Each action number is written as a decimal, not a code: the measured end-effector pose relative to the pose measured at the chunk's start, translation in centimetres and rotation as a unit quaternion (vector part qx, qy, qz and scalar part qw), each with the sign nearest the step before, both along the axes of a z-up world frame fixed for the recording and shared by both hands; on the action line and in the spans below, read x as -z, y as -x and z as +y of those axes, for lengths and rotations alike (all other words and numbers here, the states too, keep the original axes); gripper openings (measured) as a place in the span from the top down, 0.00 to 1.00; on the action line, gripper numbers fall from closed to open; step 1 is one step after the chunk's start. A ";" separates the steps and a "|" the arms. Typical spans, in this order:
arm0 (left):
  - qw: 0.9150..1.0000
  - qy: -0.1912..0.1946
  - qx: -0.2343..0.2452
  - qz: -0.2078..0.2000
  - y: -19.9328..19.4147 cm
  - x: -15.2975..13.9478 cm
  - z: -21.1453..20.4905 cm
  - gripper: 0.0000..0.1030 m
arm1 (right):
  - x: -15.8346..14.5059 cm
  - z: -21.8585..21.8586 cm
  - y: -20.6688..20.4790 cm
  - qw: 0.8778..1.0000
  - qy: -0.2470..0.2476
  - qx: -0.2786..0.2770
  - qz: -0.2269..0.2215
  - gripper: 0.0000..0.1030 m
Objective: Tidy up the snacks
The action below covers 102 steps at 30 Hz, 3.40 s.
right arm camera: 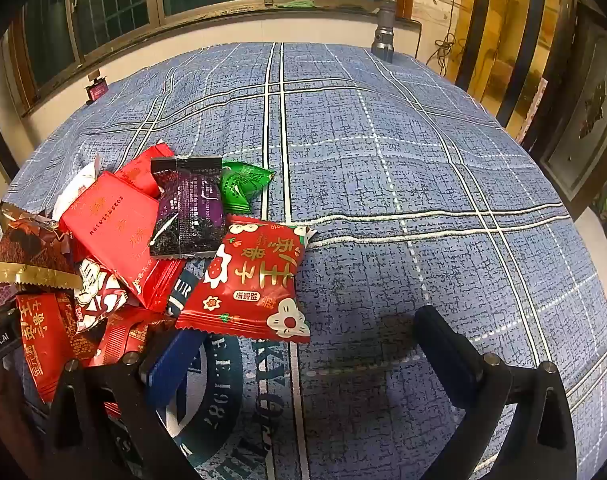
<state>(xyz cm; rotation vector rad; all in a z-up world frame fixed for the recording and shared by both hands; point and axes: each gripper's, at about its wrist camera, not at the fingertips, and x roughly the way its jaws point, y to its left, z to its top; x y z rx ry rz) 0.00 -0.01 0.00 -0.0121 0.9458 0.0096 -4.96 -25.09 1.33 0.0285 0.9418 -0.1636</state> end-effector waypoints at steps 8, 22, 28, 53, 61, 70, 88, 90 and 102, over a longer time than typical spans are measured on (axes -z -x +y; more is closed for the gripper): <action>1.000 0.001 0.000 0.000 0.0 0.0 0.0 0.00 | 0.0 0.0 0.0 1.000 -0.002 0.000 -0.001 0.00; 1.000 0.001 0.000 0.000 0.0 0.0 0.0 0.00 | 0.0 -0.1 0.0 1.000 -0.003 0.000 -0.001 0.00; 1.000 0.001 0.000 0.000 0.0 0.0 0.0 0.00 | 0.0 -0.1 0.0 1.000 -0.003 0.000 -0.001 0.00; 0.998 -0.014 0.005 -0.060 4.3 -4.0 1.3 0.00 | -1.1 -0.2 1.3 1.000 0.003 0.023 -0.005 0.00; 0.995 0.014 0.044 -0.089 12.1 -6.8 5.3 0.00 | -5.2 1.8 7.5 0.992 -0.046 -0.019 -0.116 0.00; 0.995 0.010 0.069 -0.074 18.7 -4.6 6.2 0.00 | -4.3 6.5 11.0 0.989 -0.052 -0.083 -0.112 0.00; 0.993 -0.073 0.059 -0.064 10.1 -5.8 6.0 0.00 | -3.8 3.7 6.6 0.994 -0.081 -0.056 -0.055 0.00; 0.994 -0.076 0.058 -0.059 8.9 -5.7 6.3 0.00 | -3.5 4.1 5.4 0.994 -0.079 -0.056 -0.044 0.01; 0.992 -0.104 0.062 -0.036 4.7 -4.3 4.7 0.00 | -1.7 4.3 3.3 0.993 -0.097 -0.063 -0.028 0.01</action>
